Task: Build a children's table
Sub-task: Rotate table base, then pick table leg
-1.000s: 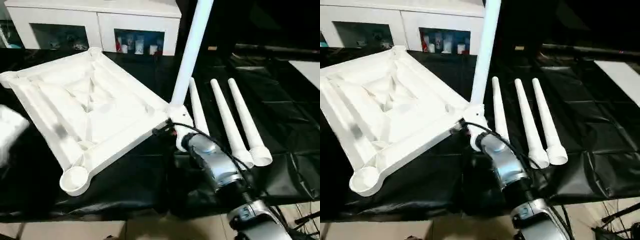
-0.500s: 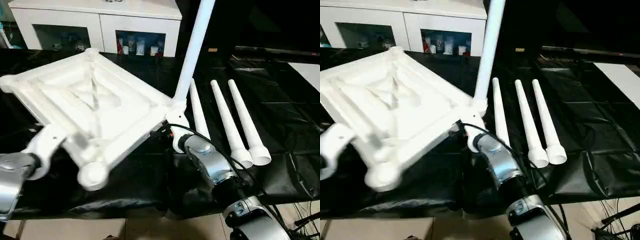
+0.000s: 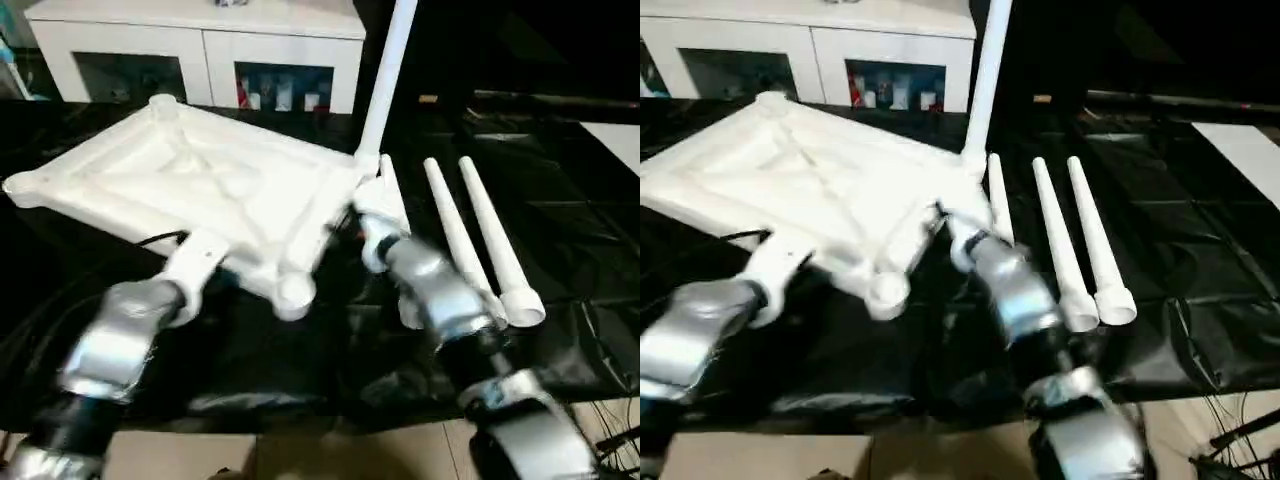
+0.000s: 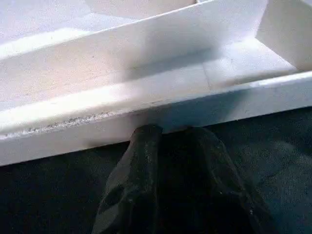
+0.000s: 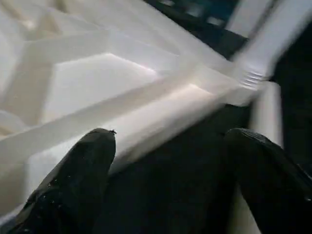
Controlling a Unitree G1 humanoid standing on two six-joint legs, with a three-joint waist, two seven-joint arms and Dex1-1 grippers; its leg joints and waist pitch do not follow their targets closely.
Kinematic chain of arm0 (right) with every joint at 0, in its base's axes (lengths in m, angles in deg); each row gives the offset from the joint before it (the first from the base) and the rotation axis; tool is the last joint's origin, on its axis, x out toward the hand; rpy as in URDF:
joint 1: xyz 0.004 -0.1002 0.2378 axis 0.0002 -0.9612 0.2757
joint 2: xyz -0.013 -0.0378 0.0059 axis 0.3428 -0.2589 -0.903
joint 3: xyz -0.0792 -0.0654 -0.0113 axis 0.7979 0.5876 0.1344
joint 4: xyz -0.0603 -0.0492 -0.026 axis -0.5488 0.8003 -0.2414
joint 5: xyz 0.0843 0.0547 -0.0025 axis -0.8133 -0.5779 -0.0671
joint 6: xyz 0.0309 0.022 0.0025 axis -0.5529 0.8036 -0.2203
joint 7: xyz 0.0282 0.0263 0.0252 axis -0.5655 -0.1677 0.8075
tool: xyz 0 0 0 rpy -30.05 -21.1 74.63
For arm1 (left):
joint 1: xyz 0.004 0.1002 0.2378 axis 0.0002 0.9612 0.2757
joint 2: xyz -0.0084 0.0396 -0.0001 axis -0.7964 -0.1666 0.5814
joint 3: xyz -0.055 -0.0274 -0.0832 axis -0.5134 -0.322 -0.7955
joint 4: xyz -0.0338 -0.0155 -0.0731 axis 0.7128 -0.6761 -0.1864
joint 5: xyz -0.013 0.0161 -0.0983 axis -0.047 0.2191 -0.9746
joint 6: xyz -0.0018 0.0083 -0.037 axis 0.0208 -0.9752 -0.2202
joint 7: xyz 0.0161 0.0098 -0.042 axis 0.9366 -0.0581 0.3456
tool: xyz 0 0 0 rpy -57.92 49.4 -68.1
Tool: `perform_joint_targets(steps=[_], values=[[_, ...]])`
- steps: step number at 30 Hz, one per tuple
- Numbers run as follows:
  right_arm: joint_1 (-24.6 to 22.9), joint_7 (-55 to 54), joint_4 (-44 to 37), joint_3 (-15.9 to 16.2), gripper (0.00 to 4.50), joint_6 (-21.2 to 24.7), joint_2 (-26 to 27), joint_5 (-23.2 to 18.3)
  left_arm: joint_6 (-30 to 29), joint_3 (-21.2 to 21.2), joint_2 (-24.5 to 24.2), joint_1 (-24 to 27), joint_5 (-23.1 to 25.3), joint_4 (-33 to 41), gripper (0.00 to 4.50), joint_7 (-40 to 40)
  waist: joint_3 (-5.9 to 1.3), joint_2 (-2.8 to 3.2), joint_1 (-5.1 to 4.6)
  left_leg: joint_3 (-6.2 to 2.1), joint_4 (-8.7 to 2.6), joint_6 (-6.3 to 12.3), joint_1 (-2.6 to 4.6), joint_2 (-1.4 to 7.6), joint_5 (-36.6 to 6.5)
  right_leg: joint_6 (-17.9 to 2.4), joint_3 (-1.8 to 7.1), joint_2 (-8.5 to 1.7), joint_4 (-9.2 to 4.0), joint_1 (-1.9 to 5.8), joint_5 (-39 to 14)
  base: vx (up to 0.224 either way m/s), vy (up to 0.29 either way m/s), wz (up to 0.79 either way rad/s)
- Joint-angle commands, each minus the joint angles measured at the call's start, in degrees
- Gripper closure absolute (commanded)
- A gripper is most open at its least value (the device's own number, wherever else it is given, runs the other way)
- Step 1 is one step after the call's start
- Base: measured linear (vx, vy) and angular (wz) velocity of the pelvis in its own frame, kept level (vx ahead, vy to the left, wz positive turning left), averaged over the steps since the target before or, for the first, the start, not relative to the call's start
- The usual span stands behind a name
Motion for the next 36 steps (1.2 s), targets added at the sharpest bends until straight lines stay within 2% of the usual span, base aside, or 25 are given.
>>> perform_joint_targets(steps=[1, 2, 3, 6, 8, 9, 10, 12, 13, 16, 18, 20, 21, 22, 24, 27, 36], values=[[0.89, -1.37, -0.71, -1.58, 0.42, 3.42, -0.86, 0.96, 1.69, 0.8, 0.38, -1.32, 0.7, -0.17, 3.3, 0.93, -4.1, 1.99, -0.2, 0.4, -4.1, -3.85, 1.27, -0.58, -17.38, -8.47, 0.74, -0.96, -3.51, 2.36, -8.72, 0.0, 0.0, 0.0], [1.1, -1.59, -0.74, -1.91, 0.42, 4.26, -1.13, 0.95, 1.97, 0.88, 0.29, -1.31, 0.73, -0.06, 3.3, 0.84, -4.18, 1.85, -0.26, 0.43, -4.01, -3.78, 1.16, -0.64, -16.45, -8.74, 0.72, -0.96, -3.42, 2.5, -7.81, 0.0, 0.0, 0.0], [1.73, -2.33, -0.72, -2.77, 0.32, 6.36, -1.87, 0.92, 2.51, 0.83, 0.05, -1.16, 0.38, 0.6, 3.28, 0.34, -4.25, 1.99, -0.32, 0.46, -3.93, -3.68, 1.19, -0.61, -15.64, -9.08, 0.71, -0.93, -3.32, 2.56, -6.48, 0.0, 0.0, 0.0], [4.13, -3.54, 0.28, -5.04, 0.08, 12.43, -3.79, 0.05, 5.46, 0.2, -1.34, -0.15, -2.7, 4.66, 3.28, -4.13, -4.35, 1.86, -0.25, 0.51, -3.73, -3.42, 1.2, -0.63, -13.86, -10.11, 0.65, -0.87, -2.95, 2.75, -4.2, 0.0, 0.0, 0.0], [4.84, -3.2, 0.65, -5.8, 0.08, 14.09, -4.14, -0.9, 6.67, 0.25, -1.94, 0.29, -4.04, 6.25, 3.28, -6.44, -4.23, 1.83, -0.17, 0.63, -3.73, -3.33, 1.34, -0.56, -14.21, -10.43, 0.64, -0.89, -3.0, 2.58, -4.88, 0.0, 0.0, 0.0], [5.92, -1.47, 1.17, -6.89, 0.08, 18.66, -4.58, -2.66, 8.35, 0.13, -2.81, 1.29, -7.26, 9.82, 3.28, -11.15, -4.15, 1.89, -0.11, 0.63, -3.76, -3.34, 1.3, -0.58, -14.65, -10.55, 0.64, -0.92, -2.99, 2.6, -5.42, 0.0, 0.0, 0.0], [6.58, -0.92, 1.74, -8.27, 0.08, 22.09, -4.73, -3.92, 8.64, 0.09, -3.24, 1.99, -9.95, 12.93, 3.28, -14.52, -4.12, 1.56, -0.21, 0.72, -3.78, -3.34, 1.35, -0.48, -15.04, -10.85, 0.67, -0.92, -2.97, 2.6, -5.57, 0.0, 0.0, 0.0], [6.9, -0.77, 2.28, -8.89, 0.08, 23.92, -4.91, -4.38, 8.59, 0.17, -3.37, 2.29, -11.5, 14.76, 3.28, -16.19, -3.96, 1.75, -0.16, 0.77, -3.86, -3.53, 1.34, -0.36, -15.21, -10.91, 0.65, -0.97, -2.98, 2.42, -5.86, 0.0, 0.0, 0.0], [7.06, -0.52, 3.11, -9.28, 0.08, 24.85, -5.06, -4.76, 8.11, 0.34, -3.43, 2.35, -12.65, 16.22, 3.28, -17.34, -4.01, 1.28, -0.23, 0.85, -3.84, -3.49, 1.28, -0.43, -14.96, -10.81, 0.67, -0.99, -2.94, 2.57, -6.38, 0.0, 0.0, 0.0], [7.79, 0.84, 7.7, -11.79, 0.08, 29.85, -4.85, -7.61, 6.07, 1.48, -3.61, 2.03, -16.76, 21.54, 3.28, -21.01, -3.99, 1.41, -0.22, 0.92, -3.76, -3.82, 1.4, -0.45, -15.32, -10.76, 0.71, -1.01, -3.02, 2.45, -7.73, 0.0, 0.0, 0.0], [7.8, 0.87, 8.22, -12.52, 0.08, 30.3, -4.57, -8.28, 5.98, 1.58, -3.47, 1.8, -17.07, 21.88, 3.28, -21.06, -3.91, 1.3, -0.3, 0.95, -3.79, -3.82, 1.17, -0.51, -15.4, -10.5, 0.72, -1.04, -3.1, 2.53, -8.34, 0.0, 0.0, 0.0], [7.85, 1.02, 8.97, -13.7, 0.08, 31.61, -4.15, -9.38, 6.13, 1.67, -3.31, 1.34, -17.67, 22.27, 3.28, -21.26, -3.85, 1.31, -0.32, 0.99, -3.77, -3.93, 1.25, -0.51, -15.73, -9.82, 0.77, -1.08, -3.28, 2.41, -10.05, 0.0, 0.0, 0.0], [7.61, 0.62, 9.11, -13.42, 0.23, 31.8, -4.28, -8.89, 6.14, 1.68, -3.23, 1.1, -17.74, 22.33, 3.28, -21.24, -3.88, 0.95, -0.39, 0.99, -3.8, -4.02, 1.22, -0.49, -15.57, -9.4, 0.75, -1.08, -3.35, 2.49, -10.79, 0.0, 0.0, 0.0], [7.32, 0.11, 9.21, -13.18, 0.33, 32.14, -4.39, -8.43, 6.19, 1.79, -3.28, 0.84, -17.64, 22.34, 3.28, -21.29, -3.89, 1.16, -0.39, 0.95, -3.78, -4.22, 1.25, -0.49, -15.33, -9.18, 0.75, -1.08, -3.31, 2.41, -11.14, 0.0, 0.0, 0.0], [7.13, -0.43, 9.14, -12.94, 0.33, 32.59, -4.5, -8.12, 6.14, 1.81, -3.4, 0.71, -17.62, 22.42, 3.28, -21.41, -3.91, 1.2, -0.44, 0.98, -3.74, -4.38, 1.29, -0.53, -15.18, -8.97, 0.75, -1.03, -3.35, 2.36, -11.44, 0.0, 0.0, 0.0], [7.74, -0.54, 10.5, -13.16, 0.72, 33.12, -4.85, -8.71, 5.49, 1.94, -4.13, 0.48, -18.21, 22.84, 3.28, -21.43, -3.97, 1.34, -0.48, 0.95, -3.7, -4.62, 1.32, -0.54, -15.09, -8.99, 0.73, -0.95, -3.23, 2.29, -10.95, 0.0, 0.0, 0.0], [7.55, -0.11, 10.83, -13.2, 1.47, 33.72, -4.98, -9.45, 5.29, 2.41, -4.43, 0.08, -18.26, 22.76, 3.28, -21.54, -4.0, 1.29, -0.39, 0.97, -3.64, -4.55, 1.34, -0.53, -14.95, -9.31, 0.69, -0.92, -3.17, 2.35, -10.16, 0.0, 0.0, 0.0]])
